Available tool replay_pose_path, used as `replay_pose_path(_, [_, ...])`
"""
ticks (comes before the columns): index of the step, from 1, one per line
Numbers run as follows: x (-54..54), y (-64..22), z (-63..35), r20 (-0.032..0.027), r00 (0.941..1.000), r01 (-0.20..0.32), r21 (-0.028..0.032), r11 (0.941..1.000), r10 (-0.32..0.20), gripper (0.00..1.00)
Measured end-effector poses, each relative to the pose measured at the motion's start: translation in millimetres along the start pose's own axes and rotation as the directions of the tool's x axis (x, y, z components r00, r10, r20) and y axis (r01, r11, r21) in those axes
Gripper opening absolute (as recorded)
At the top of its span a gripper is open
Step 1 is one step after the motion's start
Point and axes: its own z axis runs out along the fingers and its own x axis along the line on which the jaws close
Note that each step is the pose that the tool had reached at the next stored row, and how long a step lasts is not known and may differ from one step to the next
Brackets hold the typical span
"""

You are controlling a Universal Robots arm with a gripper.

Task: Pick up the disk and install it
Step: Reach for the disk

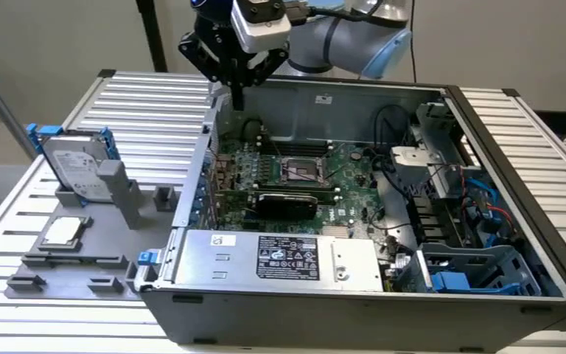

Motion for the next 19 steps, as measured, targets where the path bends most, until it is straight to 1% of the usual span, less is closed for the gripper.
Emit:
replay_pose_path(9, [41.3,-1.5,-0.5,0.0,1.0,0.0,0.0,1.0,0.0,0.0])
replay_pose_path(19, [87.0,-0.1,0.4,0.0,1.0,0.0,0.0,1.0,0.0,0.0])
